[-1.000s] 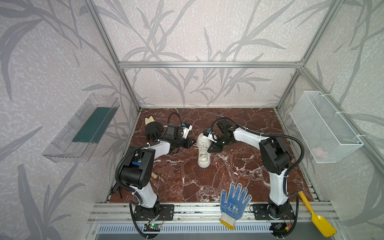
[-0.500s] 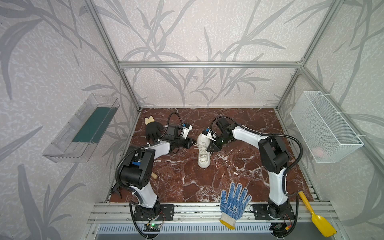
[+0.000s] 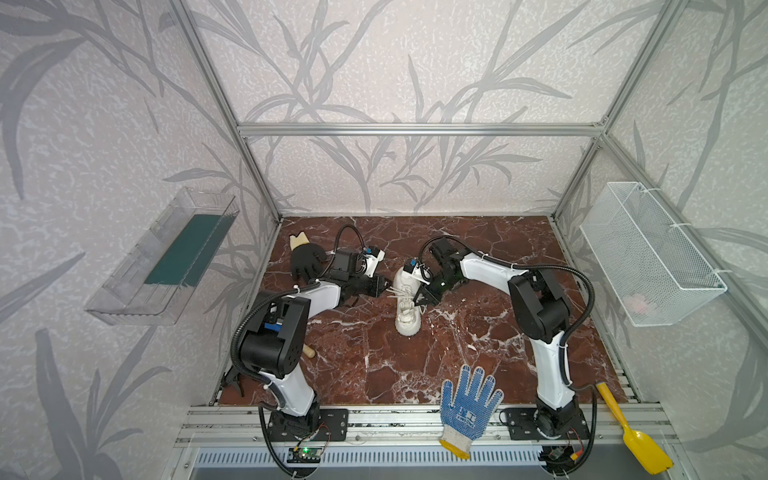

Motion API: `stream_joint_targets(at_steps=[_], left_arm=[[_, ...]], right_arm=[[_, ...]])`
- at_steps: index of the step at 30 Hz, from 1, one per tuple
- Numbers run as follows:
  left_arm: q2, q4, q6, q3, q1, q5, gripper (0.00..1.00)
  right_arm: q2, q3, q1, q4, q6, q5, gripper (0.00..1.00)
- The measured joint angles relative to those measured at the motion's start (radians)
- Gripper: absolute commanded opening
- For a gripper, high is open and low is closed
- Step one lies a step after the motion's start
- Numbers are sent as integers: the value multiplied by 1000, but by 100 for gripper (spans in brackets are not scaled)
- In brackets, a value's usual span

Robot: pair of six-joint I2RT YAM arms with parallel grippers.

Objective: Tie the shoes
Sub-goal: 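Hold the lace loop up with the right gripper while the left holds its end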

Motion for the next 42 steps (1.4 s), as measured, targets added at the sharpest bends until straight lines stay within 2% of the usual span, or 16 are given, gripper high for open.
stream_joint_targets(at_steps=[15,42], left_arm=[[0,21,-13,0,32,15,0],[94,80,-65,-3,98,105,0]], right_arm=[[-65,-7,2,-38,0,75,0],[-79,-87,-29,-30,23,70,0]])
